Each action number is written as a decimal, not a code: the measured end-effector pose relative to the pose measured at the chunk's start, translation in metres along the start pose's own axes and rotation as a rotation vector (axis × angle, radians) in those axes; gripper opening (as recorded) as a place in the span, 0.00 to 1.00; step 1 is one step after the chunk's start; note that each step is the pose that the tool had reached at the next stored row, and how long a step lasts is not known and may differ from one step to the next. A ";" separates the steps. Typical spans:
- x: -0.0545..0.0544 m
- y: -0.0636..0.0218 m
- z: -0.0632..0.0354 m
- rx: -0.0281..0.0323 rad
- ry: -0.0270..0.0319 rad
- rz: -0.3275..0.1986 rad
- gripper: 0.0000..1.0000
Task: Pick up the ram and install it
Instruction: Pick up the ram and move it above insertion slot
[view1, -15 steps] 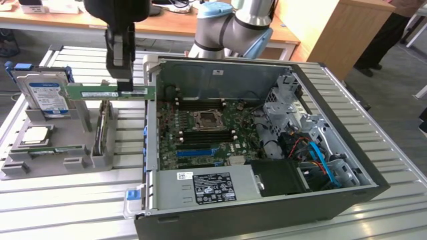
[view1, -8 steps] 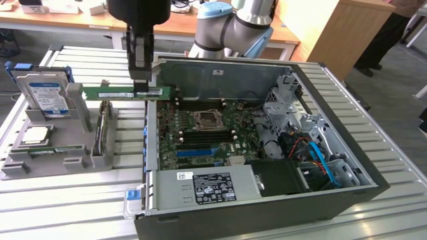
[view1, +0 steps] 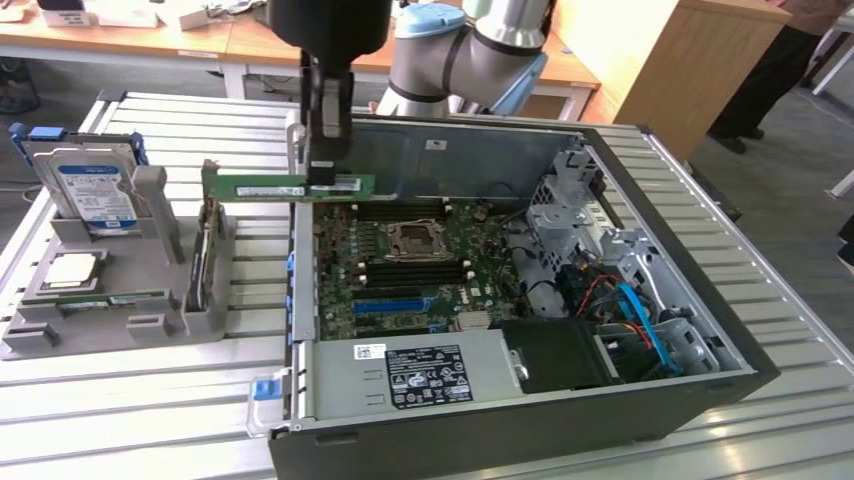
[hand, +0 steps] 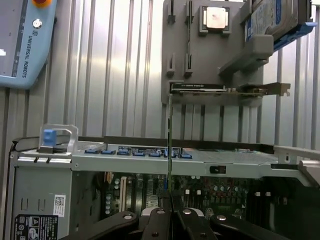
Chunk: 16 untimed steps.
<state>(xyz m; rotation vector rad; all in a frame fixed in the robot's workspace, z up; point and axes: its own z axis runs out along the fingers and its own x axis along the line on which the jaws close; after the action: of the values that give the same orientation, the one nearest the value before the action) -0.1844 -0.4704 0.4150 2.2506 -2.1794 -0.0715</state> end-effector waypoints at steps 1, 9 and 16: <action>0.000 -0.0041 -0.0002 -0.0001 -0.0001 0.000 0.12; 0.002 -0.0364 -0.0015 -0.0007 -0.0002 0.000 0.12; 0.004 -0.0624 -0.0025 -0.0014 -0.0002 0.000 0.12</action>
<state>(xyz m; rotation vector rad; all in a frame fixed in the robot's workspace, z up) -0.1218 -0.4726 0.4151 2.2500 -2.1787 -0.0731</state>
